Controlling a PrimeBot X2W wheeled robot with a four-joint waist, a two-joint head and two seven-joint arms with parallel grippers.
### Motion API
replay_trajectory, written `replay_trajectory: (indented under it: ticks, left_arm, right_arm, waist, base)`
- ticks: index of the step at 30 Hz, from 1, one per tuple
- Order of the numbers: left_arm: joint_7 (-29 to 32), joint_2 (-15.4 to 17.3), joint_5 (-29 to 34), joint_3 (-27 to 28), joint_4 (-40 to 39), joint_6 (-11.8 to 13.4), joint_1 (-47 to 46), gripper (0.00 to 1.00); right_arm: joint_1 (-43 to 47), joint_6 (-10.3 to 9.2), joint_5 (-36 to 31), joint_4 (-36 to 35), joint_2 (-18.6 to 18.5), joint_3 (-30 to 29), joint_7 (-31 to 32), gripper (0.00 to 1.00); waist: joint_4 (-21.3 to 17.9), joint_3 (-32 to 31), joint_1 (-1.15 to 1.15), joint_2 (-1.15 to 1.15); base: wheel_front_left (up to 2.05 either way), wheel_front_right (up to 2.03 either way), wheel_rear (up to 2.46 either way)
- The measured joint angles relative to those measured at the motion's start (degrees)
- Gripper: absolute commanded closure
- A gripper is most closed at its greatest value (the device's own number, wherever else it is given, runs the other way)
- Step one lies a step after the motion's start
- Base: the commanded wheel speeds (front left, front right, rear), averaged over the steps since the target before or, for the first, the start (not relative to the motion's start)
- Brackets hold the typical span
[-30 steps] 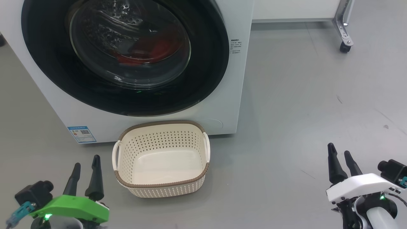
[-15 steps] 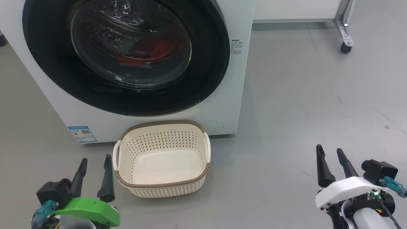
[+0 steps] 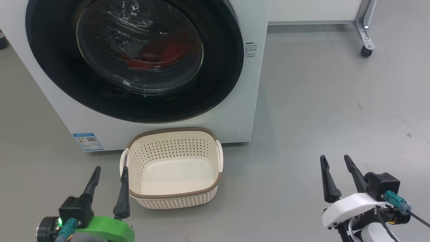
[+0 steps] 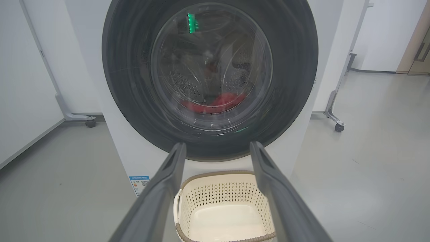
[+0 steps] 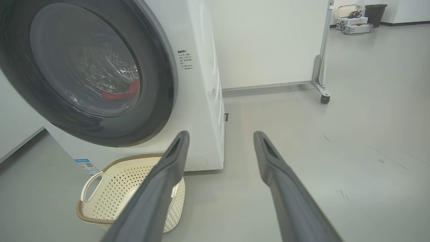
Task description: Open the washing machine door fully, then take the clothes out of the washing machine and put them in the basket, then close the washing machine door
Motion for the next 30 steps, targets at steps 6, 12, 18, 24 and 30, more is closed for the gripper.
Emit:
replay_trajectory:
  ticks: [6,12,18,24,30]
  left_arm:
    - [-1.0,0.0,3.8,-0.4,0.1,1.0,0.1,0.0]
    - [-1.4,0.0,5.4,-0.3,0.7,1.4,0.1,0.0]
    - [-1.4,-0.6,5.2,0.3,1.3,1.6,0.1,0.0]
    - [-1.4,-1.0,5.2,0.8,1.8,1.8,0.1,0.0]
    - [-1.4,-1.2,5.2,1.2,2.3,1.8,0.2,0.0]
  right_arm:
    - [0.0,-1.42,-3.6,0.0,-0.3,1.1,-1.2,0.0]
    - [0.1,-1.94,-4.6,0.0,-0.3,1.2,-1.5,0.0]
    - [0.3,-2.52,-4.6,0.0,0.3,0.3,-1.5,0.0]
    - [1.4,-3.48,-4.5,0.1,1.0,-0.8,-1.5,0.0]
    - [1.6,-3.49,-4.5,0.1,1.2,-1.0,-1.5,0.0]
  waist:
    - [0.1,0.1,0.0,0.0]
    - [0.0,0.2,0.0,0.0]
    - [-0.1,0.3,0.0,0.0]
    - [-0.2,0.3,0.0,0.0]
    - [-0.4,0.3,0.0,0.0]
  base:
    - [0.0,0.0,0.0]
    - [0.0,0.0,0.0]
    - [0.0,0.0,0.0]
    - [0.0,0.0,0.0]
    - [0.0,0.0,0.0]
